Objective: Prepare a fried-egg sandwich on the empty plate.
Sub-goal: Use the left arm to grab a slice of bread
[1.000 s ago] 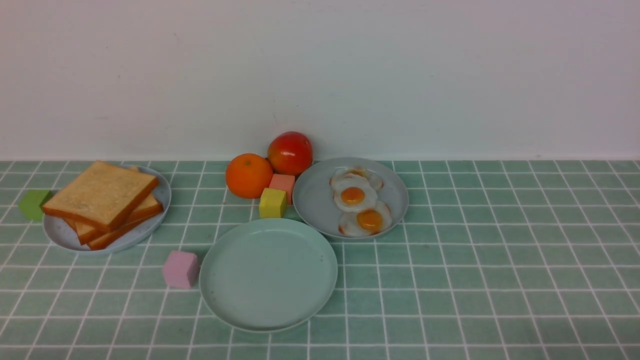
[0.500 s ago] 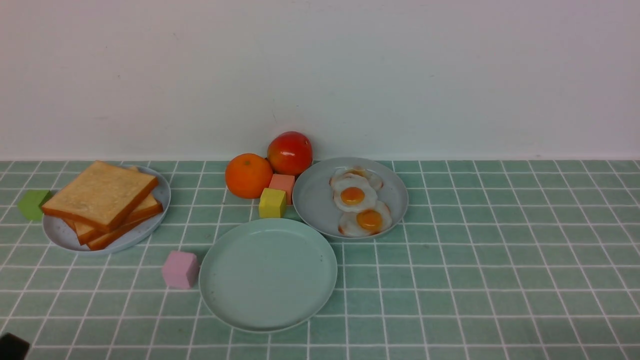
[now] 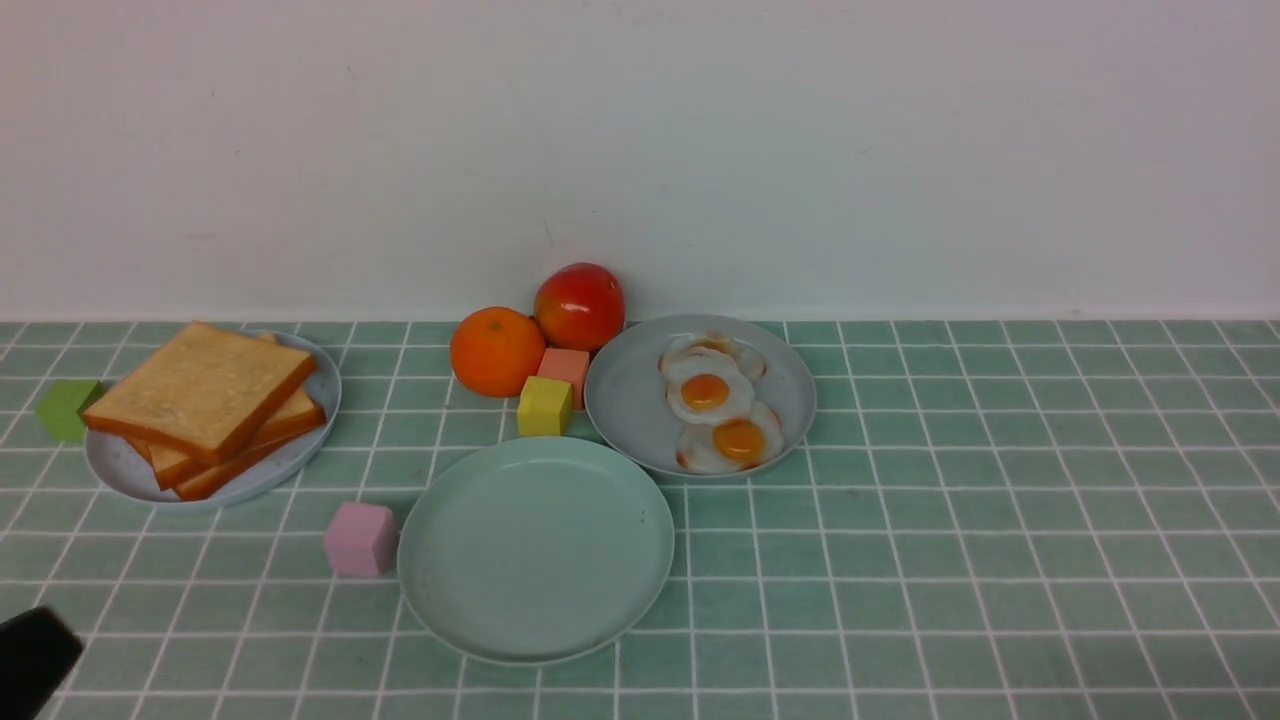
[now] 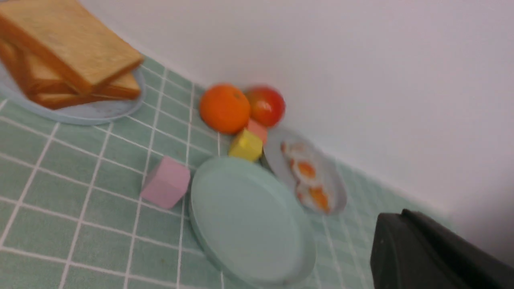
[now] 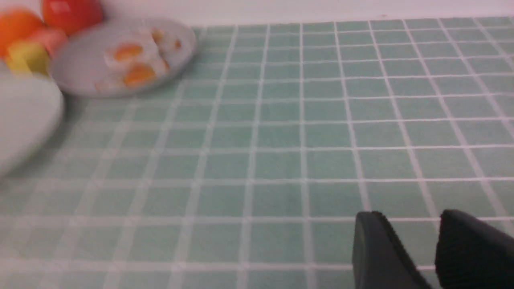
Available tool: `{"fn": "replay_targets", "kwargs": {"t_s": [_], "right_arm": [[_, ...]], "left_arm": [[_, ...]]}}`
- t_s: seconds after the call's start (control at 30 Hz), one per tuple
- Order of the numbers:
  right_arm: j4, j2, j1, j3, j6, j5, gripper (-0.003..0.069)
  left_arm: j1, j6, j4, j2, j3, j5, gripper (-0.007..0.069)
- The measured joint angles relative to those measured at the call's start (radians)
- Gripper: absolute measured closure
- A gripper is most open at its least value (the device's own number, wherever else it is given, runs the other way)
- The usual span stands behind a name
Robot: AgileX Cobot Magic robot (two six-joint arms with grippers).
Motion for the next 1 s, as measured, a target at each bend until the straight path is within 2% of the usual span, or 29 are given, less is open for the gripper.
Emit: {"fn": "replay_targets", "kwargs": {"t_s": [0.07, 0.17, 0.3, 0.4, 0.47, 0.6, 0.67, 0.73, 0.9, 1.0], "right_arm": [[0.169, 0.000, 0.000, 0.001, 0.074, -0.074, 0.0419], [0.348, 0.000, 0.000, 0.001, 0.111, -0.175, 0.0419], [0.415, 0.000, 0.002, -0.022, 0.104, -0.177, 0.0419], [0.388, 0.036, 0.017, -0.158, 0.054, -0.018, 0.0435], [0.339, 0.122, 0.028, -0.314, 0.013, 0.146, 0.0469], [0.217, 0.360, 0.032, -0.637, -0.087, 0.535, 0.0585], [0.169, 0.459, 0.046, -0.758, -0.123, 0.667, 0.0632], [0.137, 0.526, 0.088, -0.842, -0.140, 0.726, 0.0658], [0.104, 0.616, 0.212, -0.956, -0.149, 0.755, 0.0658], [0.091, 0.642, 0.288, -0.969, -0.152, 0.756, 0.0659]], "left_arm": [[-0.025, 0.046, 0.046, 0.110, -0.106, 0.103, 0.0638], [-0.069, 0.063, 0.162, 0.268, -0.232, 0.221, 0.0638], [-0.119, 0.037, 0.298, 0.445, -0.351, 0.281, 0.0638], [-0.130, -0.011, 0.374, 0.594, -0.429, 0.296, 0.0638], [-0.130, -0.035, 0.424, 0.708, -0.492, 0.300, 0.0638], [-0.129, -0.051, 0.525, 0.946, -0.605, 0.291, 0.0638], [-0.119, -0.053, 0.550, 1.047, -0.654, 0.280, 0.0638], [-0.096, -0.054, 0.569, 1.153, -0.709, 0.271, 0.0638], [-0.048, -0.054, 0.630, 1.352, -0.835, 0.225, 0.0638], [-0.039, -0.054, 0.732, 1.489, -0.929, 0.185, 0.0636]]}}
